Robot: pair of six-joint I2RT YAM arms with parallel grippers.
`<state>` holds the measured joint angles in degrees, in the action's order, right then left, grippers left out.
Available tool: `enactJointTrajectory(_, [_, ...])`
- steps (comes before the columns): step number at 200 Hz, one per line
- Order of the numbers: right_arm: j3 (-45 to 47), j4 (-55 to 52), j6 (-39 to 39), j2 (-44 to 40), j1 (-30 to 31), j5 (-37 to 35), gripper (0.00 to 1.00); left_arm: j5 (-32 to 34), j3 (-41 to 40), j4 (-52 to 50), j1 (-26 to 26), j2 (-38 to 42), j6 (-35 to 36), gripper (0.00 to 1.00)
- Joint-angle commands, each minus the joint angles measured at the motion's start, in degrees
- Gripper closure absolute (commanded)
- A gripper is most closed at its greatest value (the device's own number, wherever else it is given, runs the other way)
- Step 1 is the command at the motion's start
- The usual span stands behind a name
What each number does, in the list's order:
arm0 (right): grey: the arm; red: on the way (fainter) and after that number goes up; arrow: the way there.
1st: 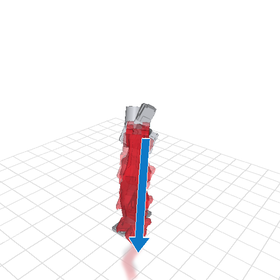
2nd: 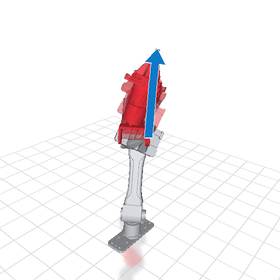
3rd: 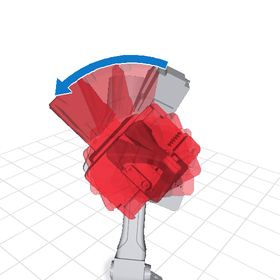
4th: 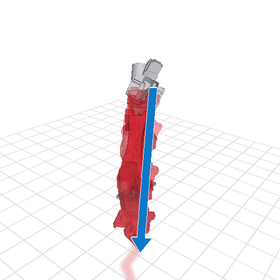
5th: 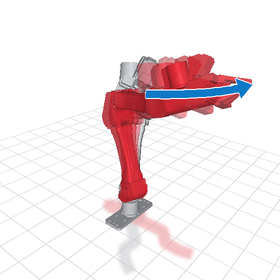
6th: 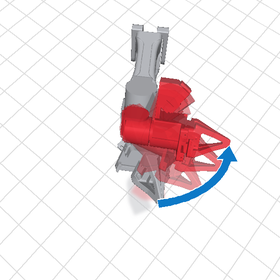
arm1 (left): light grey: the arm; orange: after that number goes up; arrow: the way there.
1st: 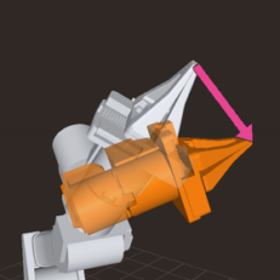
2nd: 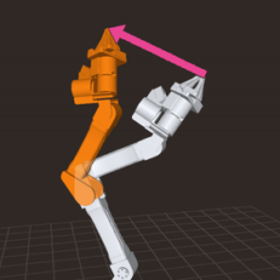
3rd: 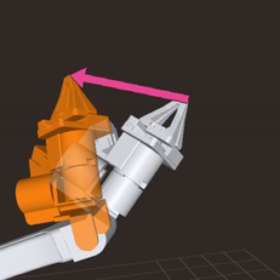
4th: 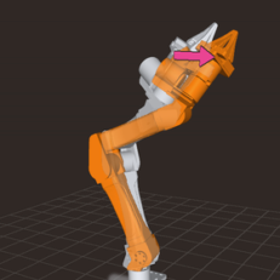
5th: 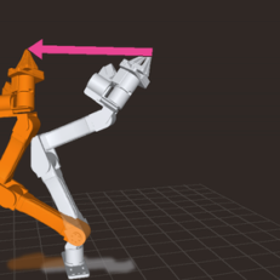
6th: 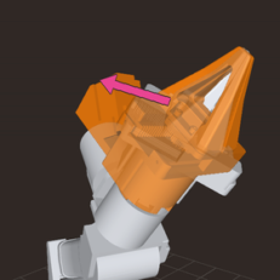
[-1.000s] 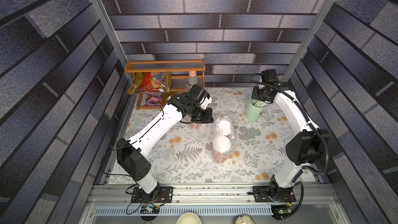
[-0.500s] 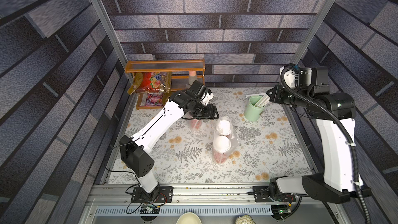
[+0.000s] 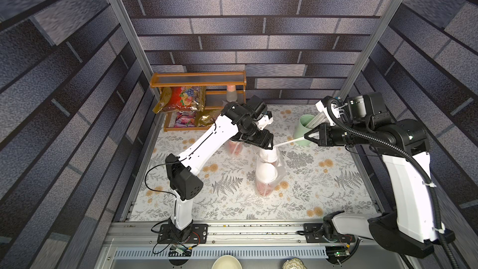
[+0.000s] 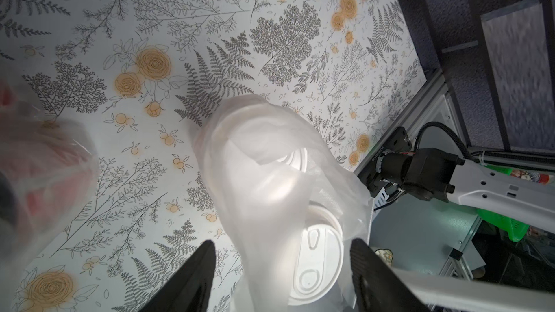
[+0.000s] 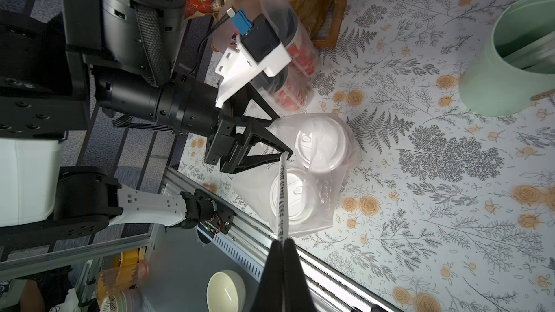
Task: Pack milk tea into plastic carrier bags
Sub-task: Place the straw in the plastic carrier bag.
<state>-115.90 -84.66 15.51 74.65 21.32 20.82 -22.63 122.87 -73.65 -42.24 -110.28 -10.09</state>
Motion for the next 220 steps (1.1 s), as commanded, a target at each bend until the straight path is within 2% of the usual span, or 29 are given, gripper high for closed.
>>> enactJointTrajectory(1, [0.76, -2.63, -0.87, 1.02, 1.27, -2.82, 1.0, 5.61, 2.16, -4.89, -0.14, 0.0, 3.55, 0.37])
enactJointTrajectory(13, [0.55, -2.47, -0.92, 1.99, 2.57, -4.48, 1.0, 9.71, 2.71, -5.28, -0.16, -0.33, 2.59, 0.49])
enactJointTrajectory(23, [0.03, -2.19, -0.7, 3.12, 3.87, -6.54, 1.0, 12.96, 2.74, -4.73, -0.13, -0.21, 1.2, 0.64])
enactJointTrajectory(35, [-0.91, -1.67, -0.35, 4.73, 5.54, -9.39, 1.0, 14.84, 2.05, -3.23, 0.03, 0.5, -0.56, 0.76])
enactJointTrajectory(57, [-3.29, -0.42, 0.19, 7.98, 8.45, -13.41, 1.0, 13.25, -2.29, 2.63, 0.52, 3.43, -4.14, 0.9])
enactJointTrajectory(76, [-5.71, 0.87, 0.65, 10.96, 10.41, -15.88, 1.0, 11.89, -6.57, 7.21, 1.1, 6.04, -8.17, 0.97])
enactJointTrajectory(100, [-8.96, 1.5, 0.64, 14.99, 12.78, -19.35, 1.0, 9.71, -11.79, 11.91, 1.87, 9.06, -12.31, 0.99])
enactJointTrajectory(138, [-12.98, 1.65, -0.34, 20.3, 14.57, -20.19, 1.0, 7.87, -17.21, 17.68, 2.68, 11.88, -17.27, 0.99])
enactJointTrajectory(187, [-15.79, 0.69, -1.18, 24.17, 15.63, -20.5, 1.0, 6.11, -17.66, 18.96, 2.89, 11.54, -18.56, 0.99])
enactJointTrajectory(220, [-18.22, -1.84, -1.05, 23.43, 16.03, -22.74, 1.0, 6.9, -17.84, 18.54, 3.17, 11.25, -19.45, 0.9])
